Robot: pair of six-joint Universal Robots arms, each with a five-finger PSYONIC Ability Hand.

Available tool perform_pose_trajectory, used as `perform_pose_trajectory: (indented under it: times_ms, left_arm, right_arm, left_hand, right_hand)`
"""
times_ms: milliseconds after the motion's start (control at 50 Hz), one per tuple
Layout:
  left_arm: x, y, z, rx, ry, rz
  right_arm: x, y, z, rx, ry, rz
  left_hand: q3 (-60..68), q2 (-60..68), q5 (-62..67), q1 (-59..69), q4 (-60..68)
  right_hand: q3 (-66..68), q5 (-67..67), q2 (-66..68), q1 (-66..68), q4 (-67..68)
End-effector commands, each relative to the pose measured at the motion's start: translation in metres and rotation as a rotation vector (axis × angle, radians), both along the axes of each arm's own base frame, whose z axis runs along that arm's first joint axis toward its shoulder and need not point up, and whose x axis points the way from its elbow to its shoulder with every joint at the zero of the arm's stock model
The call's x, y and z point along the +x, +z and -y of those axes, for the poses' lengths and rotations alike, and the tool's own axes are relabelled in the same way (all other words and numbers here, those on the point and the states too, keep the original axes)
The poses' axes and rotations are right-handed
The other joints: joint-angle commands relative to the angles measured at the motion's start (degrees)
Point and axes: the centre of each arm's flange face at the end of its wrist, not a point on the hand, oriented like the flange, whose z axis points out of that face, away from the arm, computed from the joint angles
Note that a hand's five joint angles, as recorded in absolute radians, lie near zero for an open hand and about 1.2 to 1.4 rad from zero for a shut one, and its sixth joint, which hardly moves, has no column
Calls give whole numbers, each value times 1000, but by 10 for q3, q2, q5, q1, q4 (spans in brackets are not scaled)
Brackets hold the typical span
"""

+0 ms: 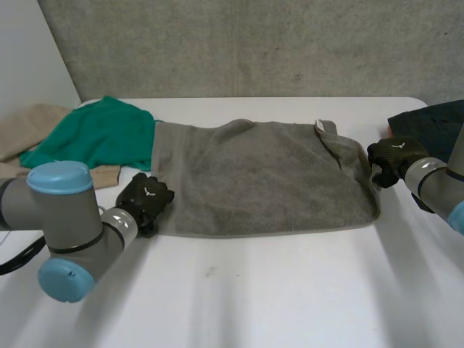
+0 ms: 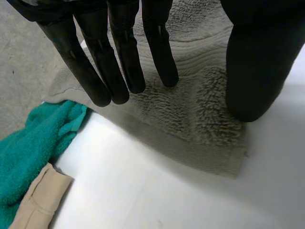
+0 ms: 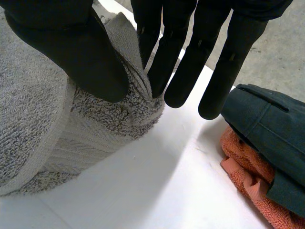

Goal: Fold the laundry.

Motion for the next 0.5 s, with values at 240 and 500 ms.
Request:
perform_pose_trajectory:
  times_ms: [240,500]
  left_arm:
    - [7,48,10,-109,54,-28]
    - [41,68,-49,157,11,-15]
  right_arm:
    - [-23,34,-3,-52,-59,-39]
    - [-65,16,-55,291,145,-490]
  left_hand:
    - [384,384,390,383,385]
    - [384,384,390,383,385]
  right_hand:
    - [119,122,127,162,116]
    - [119,122,127,162,116]
